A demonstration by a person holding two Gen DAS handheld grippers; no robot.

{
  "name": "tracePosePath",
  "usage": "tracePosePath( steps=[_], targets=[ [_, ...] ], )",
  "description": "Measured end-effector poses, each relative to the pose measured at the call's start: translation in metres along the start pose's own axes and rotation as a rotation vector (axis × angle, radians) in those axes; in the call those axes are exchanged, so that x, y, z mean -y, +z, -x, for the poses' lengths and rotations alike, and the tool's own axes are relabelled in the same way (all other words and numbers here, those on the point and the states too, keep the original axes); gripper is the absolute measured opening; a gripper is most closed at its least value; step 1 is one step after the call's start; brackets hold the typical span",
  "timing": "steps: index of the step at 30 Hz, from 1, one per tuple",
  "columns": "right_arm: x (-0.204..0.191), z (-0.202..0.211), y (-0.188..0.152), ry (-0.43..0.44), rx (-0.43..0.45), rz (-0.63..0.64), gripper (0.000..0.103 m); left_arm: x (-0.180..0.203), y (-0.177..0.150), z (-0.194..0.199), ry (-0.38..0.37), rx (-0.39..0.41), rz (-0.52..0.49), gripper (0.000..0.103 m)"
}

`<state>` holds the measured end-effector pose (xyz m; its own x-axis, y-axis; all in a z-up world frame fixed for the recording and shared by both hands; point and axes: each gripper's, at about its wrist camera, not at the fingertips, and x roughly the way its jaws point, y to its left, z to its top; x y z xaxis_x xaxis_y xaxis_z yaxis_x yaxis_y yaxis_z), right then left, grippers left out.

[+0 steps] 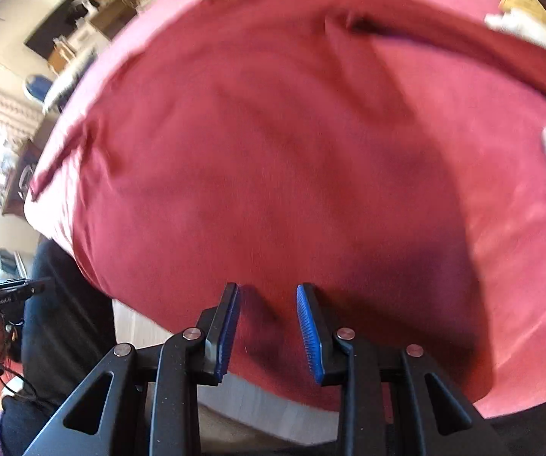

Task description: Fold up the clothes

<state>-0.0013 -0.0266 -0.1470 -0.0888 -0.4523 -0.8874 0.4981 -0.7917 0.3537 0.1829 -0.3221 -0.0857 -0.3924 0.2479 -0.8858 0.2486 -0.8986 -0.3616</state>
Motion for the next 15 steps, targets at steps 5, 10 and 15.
tracePosePath(
  steps=[5, 10, 15],
  targets=[
    [-0.002, -0.007, 0.020, 0.016, 0.068, 0.023, 0.031, 0.046, 0.038, -0.040, -0.101, 0.130, -0.102, 0.006],
    [-0.017, -0.034, 0.008, -0.110, 0.015, 0.208, 0.032, 0.025, 0.031, -0.077, 0.012, 0.064, -0.191, 0.006],
    [-0.018, -0.009, 0.008, -0.114, 0.076, 0.281, 0.032, 0.033, 0.044, -0.043, -0.008, 0.211, -0.221, 0.007]
  ],
)
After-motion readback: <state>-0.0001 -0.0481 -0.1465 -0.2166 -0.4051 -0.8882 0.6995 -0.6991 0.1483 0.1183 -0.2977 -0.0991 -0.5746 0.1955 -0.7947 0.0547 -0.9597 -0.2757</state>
